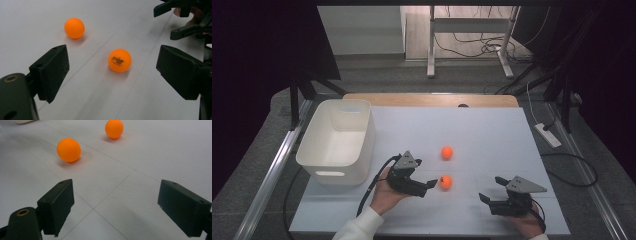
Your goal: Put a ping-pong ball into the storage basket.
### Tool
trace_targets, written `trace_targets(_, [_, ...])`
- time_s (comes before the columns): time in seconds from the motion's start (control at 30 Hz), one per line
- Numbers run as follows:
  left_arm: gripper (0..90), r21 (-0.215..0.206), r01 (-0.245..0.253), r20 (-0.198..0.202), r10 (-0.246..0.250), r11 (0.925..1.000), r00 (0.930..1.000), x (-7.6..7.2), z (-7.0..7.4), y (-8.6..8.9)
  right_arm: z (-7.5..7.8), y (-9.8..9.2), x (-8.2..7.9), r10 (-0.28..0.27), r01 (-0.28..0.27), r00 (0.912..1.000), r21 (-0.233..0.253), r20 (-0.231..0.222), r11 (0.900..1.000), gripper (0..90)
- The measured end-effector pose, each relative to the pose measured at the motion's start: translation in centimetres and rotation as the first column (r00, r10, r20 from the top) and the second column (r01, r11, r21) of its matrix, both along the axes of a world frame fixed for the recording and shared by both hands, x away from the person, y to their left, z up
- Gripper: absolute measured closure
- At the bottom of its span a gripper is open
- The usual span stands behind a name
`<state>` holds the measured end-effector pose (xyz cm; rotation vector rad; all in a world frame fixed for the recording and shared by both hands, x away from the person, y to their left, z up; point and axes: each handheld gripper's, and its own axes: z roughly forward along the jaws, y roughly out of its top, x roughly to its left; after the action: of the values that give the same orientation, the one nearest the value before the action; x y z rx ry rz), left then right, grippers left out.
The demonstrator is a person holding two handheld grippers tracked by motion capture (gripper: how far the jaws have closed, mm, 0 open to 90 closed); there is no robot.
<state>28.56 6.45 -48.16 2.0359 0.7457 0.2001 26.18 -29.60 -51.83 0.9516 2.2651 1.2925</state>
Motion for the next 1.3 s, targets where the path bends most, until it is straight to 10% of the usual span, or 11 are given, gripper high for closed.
trace_targets(1.3, [12.3, 0.083, 0.056, -0.056, -0.052, 0.9950, 0.9971, 2.4, -1.8, -5.0, 0.0, -0.1, 0.1, 0.005, -0.005, 1.0000, -0.002, 0.000, 1.000, 13.9])
